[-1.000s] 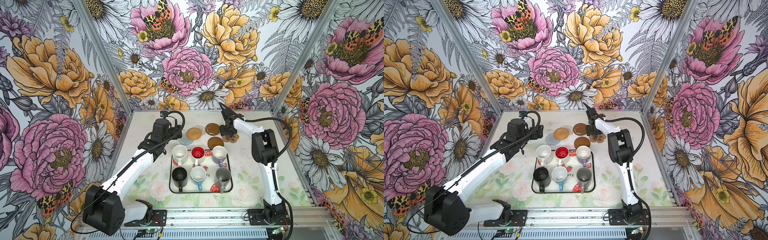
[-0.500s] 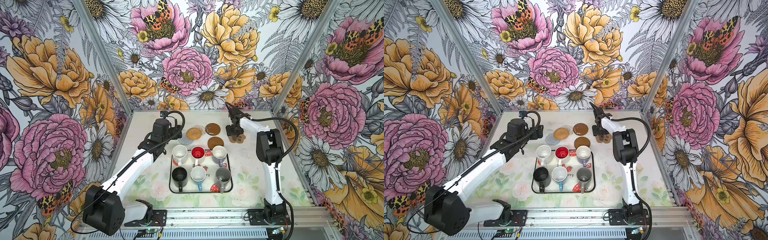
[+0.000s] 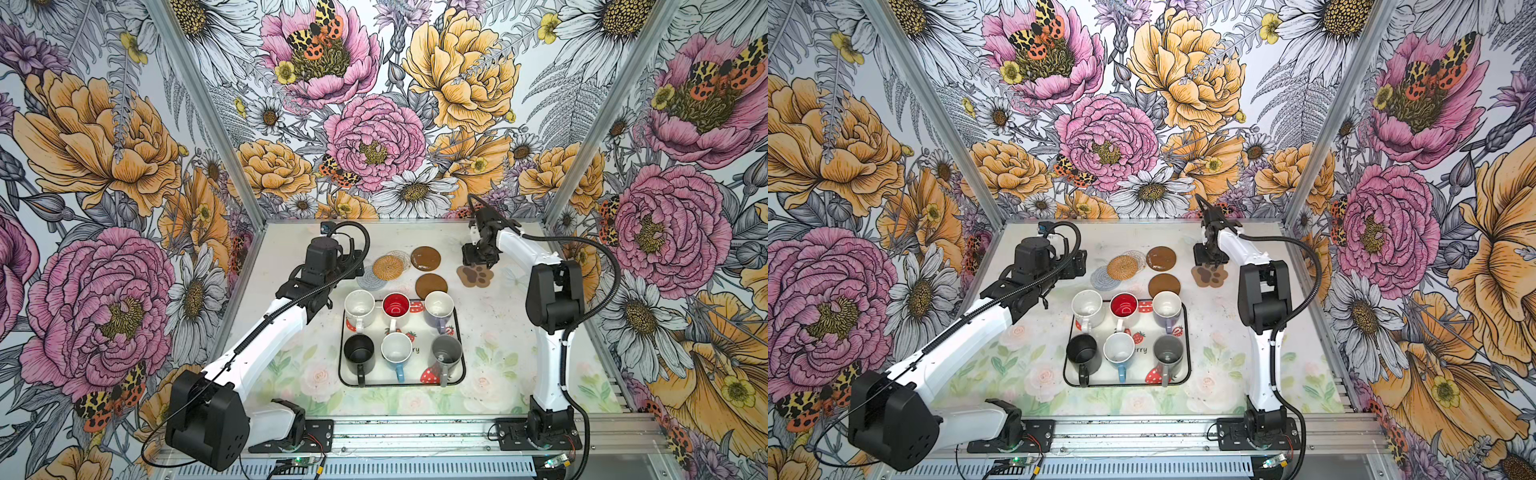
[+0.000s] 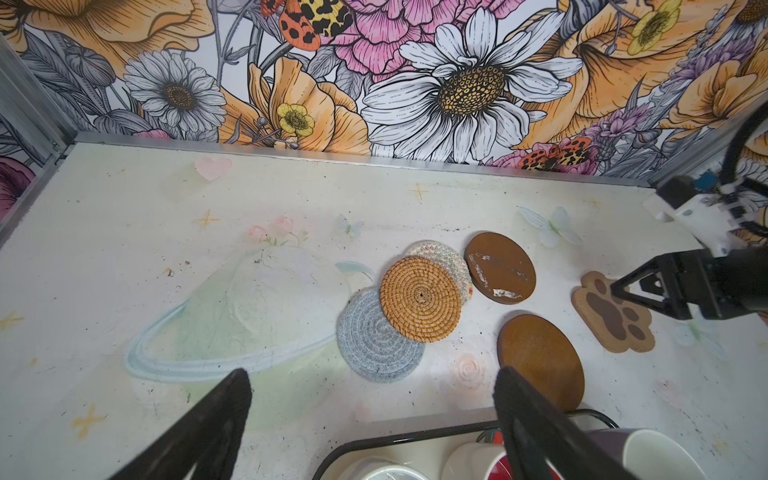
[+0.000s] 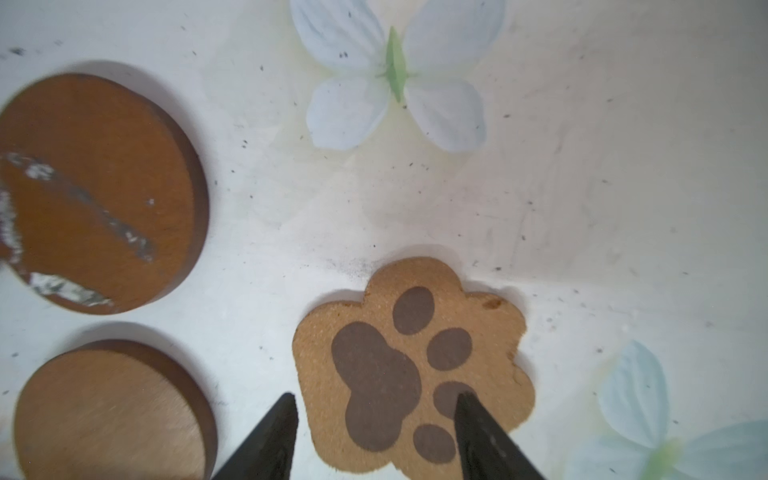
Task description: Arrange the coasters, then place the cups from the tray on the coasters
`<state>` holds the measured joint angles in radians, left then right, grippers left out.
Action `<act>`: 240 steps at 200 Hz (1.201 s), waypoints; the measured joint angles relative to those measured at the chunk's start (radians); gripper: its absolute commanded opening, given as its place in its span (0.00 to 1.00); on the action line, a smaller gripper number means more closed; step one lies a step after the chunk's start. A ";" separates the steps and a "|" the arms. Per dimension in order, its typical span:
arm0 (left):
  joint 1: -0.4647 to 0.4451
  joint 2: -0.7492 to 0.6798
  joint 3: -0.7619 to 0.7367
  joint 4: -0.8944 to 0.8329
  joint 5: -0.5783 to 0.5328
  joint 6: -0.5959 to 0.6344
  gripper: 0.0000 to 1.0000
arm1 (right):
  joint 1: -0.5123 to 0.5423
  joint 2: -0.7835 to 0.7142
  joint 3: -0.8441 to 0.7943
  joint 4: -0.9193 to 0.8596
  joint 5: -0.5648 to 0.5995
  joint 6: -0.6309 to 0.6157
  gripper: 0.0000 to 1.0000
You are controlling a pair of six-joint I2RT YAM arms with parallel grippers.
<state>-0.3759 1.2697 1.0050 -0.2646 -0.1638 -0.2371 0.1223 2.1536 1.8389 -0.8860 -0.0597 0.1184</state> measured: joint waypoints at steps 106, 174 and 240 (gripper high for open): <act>0.000 0.000 0.000 0.007 0.001 0.000 0.93 | -0.148 -0.147 -0.311 0.079 -0.097 0.098 0.62; -0.001 0.000 -0.005 0.012 0.001 0.000 0.93 | -0.155 -0.132 -0.316 0.147 -0.177 0.144 0.60; -0.001 0.000 -0.017 0.021 0.000 0.000 0.93 | -0.156 -0.117 -0.337 0.166 -0.192 0.170 0.61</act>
<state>-0.3767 1.2697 0.9878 -0.2436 -0.1635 -0.2375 -0.0341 2.0369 1.5017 -0.7200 -0.2516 0.2882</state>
